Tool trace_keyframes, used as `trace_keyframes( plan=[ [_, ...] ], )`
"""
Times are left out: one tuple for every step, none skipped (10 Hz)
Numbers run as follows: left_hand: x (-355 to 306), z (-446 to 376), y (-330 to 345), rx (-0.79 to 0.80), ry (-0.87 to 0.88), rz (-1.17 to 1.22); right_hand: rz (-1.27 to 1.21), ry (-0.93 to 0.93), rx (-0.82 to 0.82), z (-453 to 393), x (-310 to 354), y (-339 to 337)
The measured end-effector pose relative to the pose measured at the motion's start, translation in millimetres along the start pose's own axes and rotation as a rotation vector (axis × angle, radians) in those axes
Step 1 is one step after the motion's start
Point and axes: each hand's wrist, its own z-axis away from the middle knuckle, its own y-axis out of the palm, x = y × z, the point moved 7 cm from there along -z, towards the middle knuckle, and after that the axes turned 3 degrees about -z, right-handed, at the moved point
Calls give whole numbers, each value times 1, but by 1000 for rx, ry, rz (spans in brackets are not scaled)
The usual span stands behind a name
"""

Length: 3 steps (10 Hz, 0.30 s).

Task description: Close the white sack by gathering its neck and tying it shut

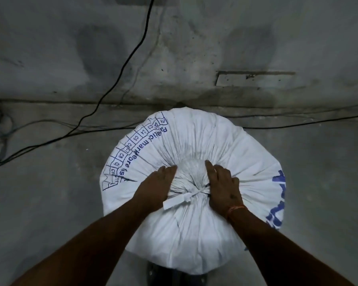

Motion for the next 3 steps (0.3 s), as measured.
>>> trace_keyframes(
  plan=[
    [-1, 3, -11, 97, 71, 103, 0, 15, 115, -1, 1, -6],
    [-3, 6, -34, 199, 123, 176, -74, 21, 199, -3, 3, -33],
    [-3, 10, -75, 174, 57, 258, -56, 7, 104, -3, 10, -81]
  ],
)
